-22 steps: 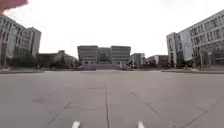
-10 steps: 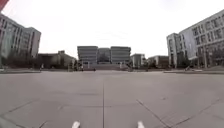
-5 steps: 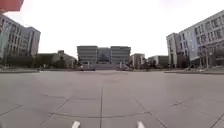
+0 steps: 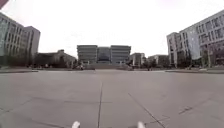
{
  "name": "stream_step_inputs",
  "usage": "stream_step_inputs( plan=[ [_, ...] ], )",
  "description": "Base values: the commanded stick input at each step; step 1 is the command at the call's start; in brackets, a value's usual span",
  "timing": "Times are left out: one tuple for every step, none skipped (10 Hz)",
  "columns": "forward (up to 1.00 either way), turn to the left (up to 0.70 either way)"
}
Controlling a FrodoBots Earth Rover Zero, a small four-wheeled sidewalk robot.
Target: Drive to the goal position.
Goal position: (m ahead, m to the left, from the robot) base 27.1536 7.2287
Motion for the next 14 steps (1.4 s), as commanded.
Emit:
stream_step_inputs(
  plan=[
    [0.60, 0.00],
    [0.60, 0.00],
    [0.60, 0.00],
    [0.60, 0.00],
    [0.60, 0.00],
    [0.60, 0.00],
    [0.60, 0.00],
    [0.60, 0.00],
    [0.60, 0.00],
    [0.60, 0.00],
    [0.60, 0.00],
    [0.60, 0.00],
    [0.60, 0.00],
    [0.60, 0.00]
  ],
)
